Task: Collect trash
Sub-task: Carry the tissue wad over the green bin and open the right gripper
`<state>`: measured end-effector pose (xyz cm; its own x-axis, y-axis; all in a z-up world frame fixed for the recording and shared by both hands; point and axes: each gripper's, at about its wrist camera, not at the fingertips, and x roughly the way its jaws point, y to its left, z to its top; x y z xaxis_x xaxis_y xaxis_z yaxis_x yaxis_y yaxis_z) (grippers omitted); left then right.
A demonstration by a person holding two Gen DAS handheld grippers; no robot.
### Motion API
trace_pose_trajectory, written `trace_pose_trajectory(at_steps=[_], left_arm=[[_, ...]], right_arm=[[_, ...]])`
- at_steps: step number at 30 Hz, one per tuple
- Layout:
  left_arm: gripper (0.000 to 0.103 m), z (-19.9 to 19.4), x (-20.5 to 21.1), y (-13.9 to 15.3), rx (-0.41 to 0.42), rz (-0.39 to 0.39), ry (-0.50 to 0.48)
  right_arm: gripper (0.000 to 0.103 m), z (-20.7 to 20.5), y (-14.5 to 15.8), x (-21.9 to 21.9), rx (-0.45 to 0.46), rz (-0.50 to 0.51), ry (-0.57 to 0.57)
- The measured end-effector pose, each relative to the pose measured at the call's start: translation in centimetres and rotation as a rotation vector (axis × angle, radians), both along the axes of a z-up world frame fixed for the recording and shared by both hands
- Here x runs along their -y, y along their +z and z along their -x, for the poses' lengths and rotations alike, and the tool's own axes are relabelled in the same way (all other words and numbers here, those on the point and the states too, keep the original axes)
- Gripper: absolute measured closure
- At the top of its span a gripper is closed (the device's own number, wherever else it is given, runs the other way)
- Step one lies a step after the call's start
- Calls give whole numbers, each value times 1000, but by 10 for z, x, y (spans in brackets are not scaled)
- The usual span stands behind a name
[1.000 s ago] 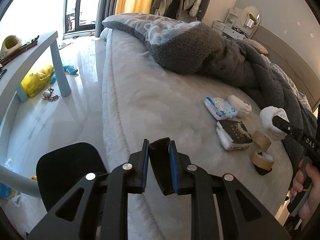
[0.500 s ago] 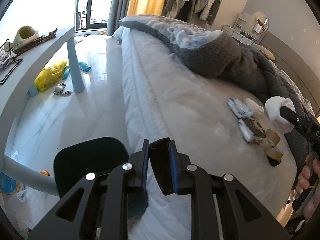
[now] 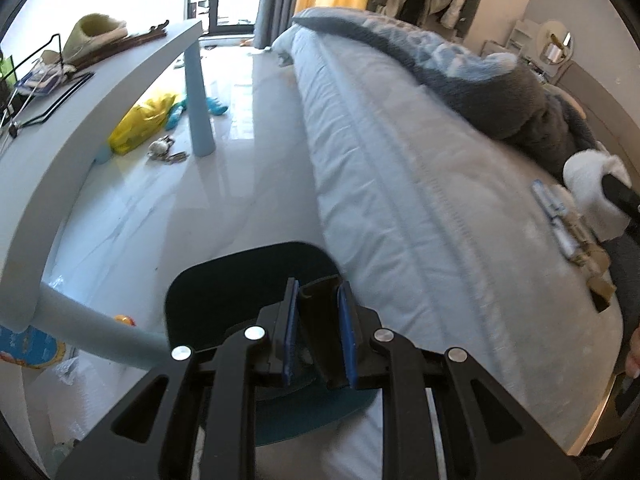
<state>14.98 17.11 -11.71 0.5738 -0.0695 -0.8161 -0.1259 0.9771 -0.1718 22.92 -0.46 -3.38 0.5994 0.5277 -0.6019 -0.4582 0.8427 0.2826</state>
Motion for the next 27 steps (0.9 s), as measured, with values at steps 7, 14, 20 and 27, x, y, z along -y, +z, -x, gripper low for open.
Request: trace_pose_trajectory(at_steps=[7, 14, 20, 27], left_arm=[[82, 6, -23, -21, -66, -18, 7], [82, 11, -47, -56, -187, 1, 11], [81, 18, -57, -82, -283, 29, 0], [73, 24, -60, -94, -350, 40, -17]], right_arm=[[54, 5, -4, -49, -13, 10, 87], [54, 10, -17, -93, -45, 43, 165], [54, 13, -30, -121, -76, 78, 209], [54, 10, -47, -144, -128, 110, 229]])
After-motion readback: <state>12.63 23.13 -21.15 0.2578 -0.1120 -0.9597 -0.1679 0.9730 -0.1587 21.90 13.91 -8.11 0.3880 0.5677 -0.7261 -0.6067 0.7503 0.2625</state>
